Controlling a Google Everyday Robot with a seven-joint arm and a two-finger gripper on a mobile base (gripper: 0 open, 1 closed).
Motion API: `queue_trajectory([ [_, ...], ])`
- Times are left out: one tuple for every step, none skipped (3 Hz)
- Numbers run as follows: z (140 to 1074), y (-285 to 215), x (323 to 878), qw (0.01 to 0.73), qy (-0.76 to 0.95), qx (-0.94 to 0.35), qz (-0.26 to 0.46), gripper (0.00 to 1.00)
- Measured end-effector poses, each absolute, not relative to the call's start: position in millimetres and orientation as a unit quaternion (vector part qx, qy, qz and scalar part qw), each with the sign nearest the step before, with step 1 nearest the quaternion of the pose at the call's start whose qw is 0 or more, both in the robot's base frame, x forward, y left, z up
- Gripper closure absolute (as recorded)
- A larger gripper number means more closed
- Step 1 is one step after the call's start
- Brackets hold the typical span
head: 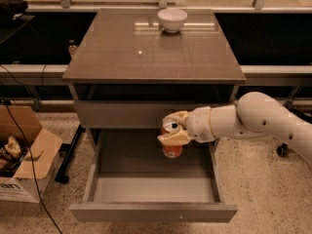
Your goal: Place coke can into middle drawer
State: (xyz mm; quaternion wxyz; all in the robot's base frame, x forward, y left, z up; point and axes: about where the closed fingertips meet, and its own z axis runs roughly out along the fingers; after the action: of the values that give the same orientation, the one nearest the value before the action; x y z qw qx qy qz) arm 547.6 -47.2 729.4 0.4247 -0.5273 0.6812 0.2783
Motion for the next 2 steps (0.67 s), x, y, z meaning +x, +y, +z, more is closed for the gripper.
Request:
queue_trajectory([
  [729.4,-47.2,547.6,0.425,0.681,-0.527,0.278,1.0],
  [708.0,-45.4,546.0,0.402,0.697,-0.527,0.274,1.0],
])
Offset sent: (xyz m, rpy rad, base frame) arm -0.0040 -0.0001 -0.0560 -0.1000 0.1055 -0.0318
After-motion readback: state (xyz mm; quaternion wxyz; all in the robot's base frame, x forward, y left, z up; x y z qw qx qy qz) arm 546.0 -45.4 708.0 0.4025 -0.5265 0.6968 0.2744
